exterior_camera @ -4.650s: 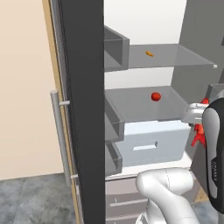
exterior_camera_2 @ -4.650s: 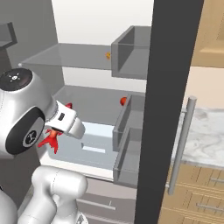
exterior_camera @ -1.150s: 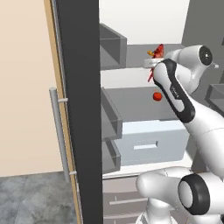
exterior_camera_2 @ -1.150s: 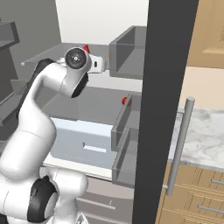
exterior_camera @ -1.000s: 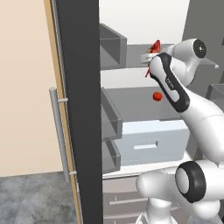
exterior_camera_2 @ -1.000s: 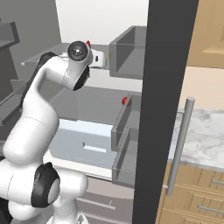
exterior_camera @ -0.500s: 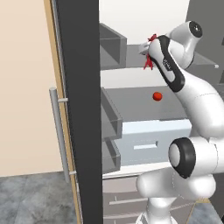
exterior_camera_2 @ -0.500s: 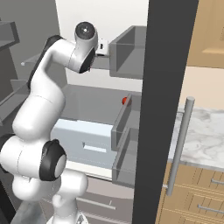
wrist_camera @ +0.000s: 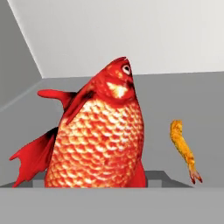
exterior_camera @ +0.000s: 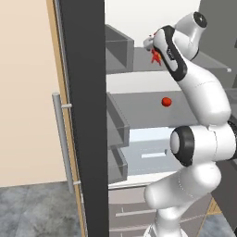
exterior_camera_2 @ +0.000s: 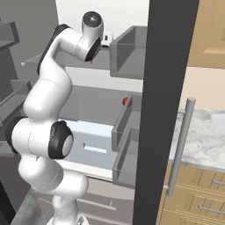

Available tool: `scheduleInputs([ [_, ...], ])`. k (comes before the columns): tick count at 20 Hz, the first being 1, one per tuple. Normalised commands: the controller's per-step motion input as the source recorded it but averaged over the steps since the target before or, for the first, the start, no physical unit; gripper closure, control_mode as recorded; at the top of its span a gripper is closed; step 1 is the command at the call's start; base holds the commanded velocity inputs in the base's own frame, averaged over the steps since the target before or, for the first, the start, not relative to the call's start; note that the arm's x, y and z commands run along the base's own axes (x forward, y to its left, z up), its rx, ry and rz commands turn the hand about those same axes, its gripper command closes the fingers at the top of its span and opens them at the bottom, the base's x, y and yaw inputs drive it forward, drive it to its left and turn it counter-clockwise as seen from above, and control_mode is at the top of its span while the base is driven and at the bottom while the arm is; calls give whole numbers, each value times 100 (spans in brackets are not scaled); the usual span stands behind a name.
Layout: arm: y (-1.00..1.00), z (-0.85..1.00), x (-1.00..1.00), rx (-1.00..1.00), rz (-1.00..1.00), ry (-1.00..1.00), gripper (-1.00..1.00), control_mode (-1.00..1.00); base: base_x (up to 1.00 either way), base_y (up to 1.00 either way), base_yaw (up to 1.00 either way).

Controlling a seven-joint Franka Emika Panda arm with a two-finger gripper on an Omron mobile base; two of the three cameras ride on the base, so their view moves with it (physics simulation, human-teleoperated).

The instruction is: Transport the fish and cucumber to the fridge. Place the fish on the rack containing meat and place the cucumber on the rack containing the vegetable, ensuring meats and vegetables are on different racks.

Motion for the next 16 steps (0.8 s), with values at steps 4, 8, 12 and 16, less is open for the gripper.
scheduleInputs([
  [4,5,-15,63,0,0,0,100,-100,0,0,0],
  [8,4,-42,59,0,0,0,100,-100,0,0,0],
  [12,0,-47,32,0,0,0,100,-100,0,0,0],
  [16,4,-45,9,0,0,0,-100,-100,0,0,0],
])
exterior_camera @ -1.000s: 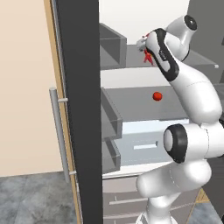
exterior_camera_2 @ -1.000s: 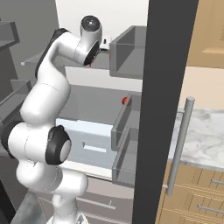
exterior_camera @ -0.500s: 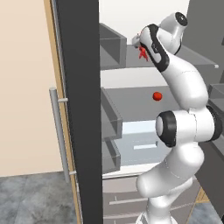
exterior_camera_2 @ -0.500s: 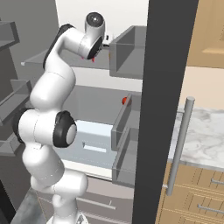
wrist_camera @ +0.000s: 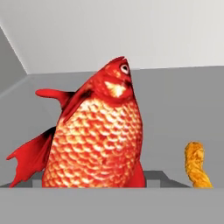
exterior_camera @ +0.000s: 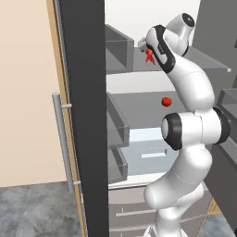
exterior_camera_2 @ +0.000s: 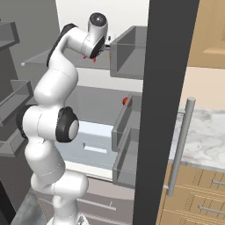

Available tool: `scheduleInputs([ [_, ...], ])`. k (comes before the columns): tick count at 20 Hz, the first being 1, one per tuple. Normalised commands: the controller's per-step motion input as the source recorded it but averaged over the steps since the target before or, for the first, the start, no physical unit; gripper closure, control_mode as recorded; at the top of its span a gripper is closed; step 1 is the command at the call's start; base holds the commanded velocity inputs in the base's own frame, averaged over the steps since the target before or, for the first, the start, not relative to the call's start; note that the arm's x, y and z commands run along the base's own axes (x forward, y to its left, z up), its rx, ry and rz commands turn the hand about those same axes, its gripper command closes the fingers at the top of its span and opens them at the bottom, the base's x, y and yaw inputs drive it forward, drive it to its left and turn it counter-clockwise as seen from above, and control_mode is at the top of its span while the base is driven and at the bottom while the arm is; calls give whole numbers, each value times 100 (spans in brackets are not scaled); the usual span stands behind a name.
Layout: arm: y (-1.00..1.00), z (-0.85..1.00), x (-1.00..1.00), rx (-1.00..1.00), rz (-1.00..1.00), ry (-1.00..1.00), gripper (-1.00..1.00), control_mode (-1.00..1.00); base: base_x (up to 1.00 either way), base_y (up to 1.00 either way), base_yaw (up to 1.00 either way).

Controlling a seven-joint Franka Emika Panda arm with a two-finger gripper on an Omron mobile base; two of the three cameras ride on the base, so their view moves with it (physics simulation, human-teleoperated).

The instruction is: Transport the fish and cucumber to the fridge. Place the fish on the rack containing meat and place the cucumber on the rack containing the vegetable, ensuring meats and vegetables are on different racks.

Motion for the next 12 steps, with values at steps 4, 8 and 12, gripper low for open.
scheduleInputs([
  [4,6,-20,3,0,0,-1,-100,-100,0,0,0],
  [8,1,0,-9,0,0,0,-100,-100,0,0,0],
  [12,6,0,-5,0,0,0,-100,-100,0,0,0],
])
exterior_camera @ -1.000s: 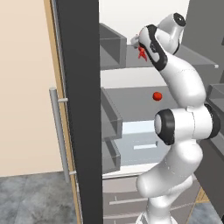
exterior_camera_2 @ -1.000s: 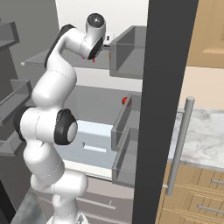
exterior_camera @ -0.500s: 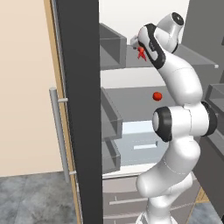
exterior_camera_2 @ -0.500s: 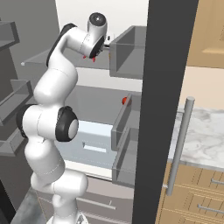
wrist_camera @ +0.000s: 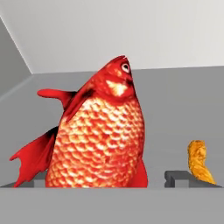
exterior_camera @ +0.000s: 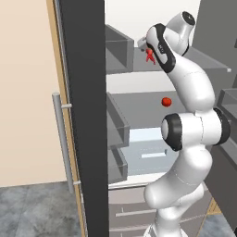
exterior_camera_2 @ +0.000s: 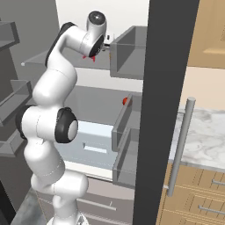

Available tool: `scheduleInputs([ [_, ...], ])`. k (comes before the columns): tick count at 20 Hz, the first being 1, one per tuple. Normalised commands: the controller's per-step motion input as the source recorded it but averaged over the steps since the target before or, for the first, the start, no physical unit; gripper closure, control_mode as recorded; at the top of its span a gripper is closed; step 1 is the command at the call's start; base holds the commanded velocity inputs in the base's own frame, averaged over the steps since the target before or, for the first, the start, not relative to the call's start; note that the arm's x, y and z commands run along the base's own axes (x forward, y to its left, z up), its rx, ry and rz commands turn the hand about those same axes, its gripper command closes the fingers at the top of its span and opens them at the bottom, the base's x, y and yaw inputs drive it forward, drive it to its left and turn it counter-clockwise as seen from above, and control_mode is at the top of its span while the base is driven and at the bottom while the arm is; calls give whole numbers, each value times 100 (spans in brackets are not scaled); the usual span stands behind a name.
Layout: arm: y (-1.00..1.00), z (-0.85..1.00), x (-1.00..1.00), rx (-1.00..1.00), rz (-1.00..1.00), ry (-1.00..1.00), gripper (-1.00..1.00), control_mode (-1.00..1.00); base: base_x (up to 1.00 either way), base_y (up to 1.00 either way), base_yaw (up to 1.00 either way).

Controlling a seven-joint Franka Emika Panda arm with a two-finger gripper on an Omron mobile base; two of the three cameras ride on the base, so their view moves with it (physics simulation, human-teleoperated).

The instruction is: Transport the fish and cucumber to the fridge. Place the fish on the rack containing meat and place the cucumber on the rack containing the vegetable, ensuring meats and vegetables are on different racks.

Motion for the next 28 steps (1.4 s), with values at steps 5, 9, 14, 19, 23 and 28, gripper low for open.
scheduleInputs([
  [5,14,-14,-8,0,0,2,-100,-100,0,0,0],
  [9,20,-45,-29,-8,0,1,-100,-100,0,0,0],
  [14,13,-80,-7,-11,3,9,-100,-100,0,0,0],
  [19,13,-16,-6,-4,3,-2,-100,-100,0,0,0],
  [23,0,42,-8,0,0,-6,-100,-100,0,0,0],
  [28,0,60,-49,0,1,-15,-100,-100,0,0,0],
])
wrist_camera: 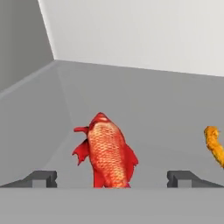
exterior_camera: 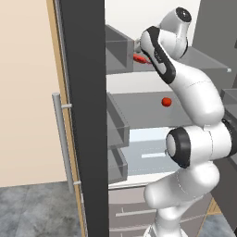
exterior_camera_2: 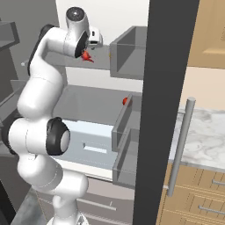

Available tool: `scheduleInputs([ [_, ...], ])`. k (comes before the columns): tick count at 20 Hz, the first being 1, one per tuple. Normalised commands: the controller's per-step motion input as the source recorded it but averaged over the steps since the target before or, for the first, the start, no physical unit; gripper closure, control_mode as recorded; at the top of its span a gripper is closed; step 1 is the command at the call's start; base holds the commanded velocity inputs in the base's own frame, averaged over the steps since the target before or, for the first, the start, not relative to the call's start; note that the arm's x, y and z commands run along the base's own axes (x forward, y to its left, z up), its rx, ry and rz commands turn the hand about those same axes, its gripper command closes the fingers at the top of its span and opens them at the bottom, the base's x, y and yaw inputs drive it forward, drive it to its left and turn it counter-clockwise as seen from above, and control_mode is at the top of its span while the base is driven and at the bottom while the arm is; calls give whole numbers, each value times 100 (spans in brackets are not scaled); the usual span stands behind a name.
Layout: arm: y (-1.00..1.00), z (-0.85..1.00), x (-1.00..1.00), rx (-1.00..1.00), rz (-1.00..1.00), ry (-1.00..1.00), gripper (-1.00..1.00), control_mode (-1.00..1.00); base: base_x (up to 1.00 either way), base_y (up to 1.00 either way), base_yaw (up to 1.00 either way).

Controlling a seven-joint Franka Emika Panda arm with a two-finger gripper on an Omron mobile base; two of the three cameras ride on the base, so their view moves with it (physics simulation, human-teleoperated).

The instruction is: Transport the fish and cucumber to the fridge. Place the fish on the rack containing meat and place the cucumber on the rack containing the vegetable, ensuring meats and vegetables are on different racks.

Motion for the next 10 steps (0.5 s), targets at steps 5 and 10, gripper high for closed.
scheduleInputs([
  [5,0,-21,-100,0,1,-12,-100,-100,0,0,0],
  [10,0,-48,-100,0,0,-11,-100,-100,0,0,0],
])
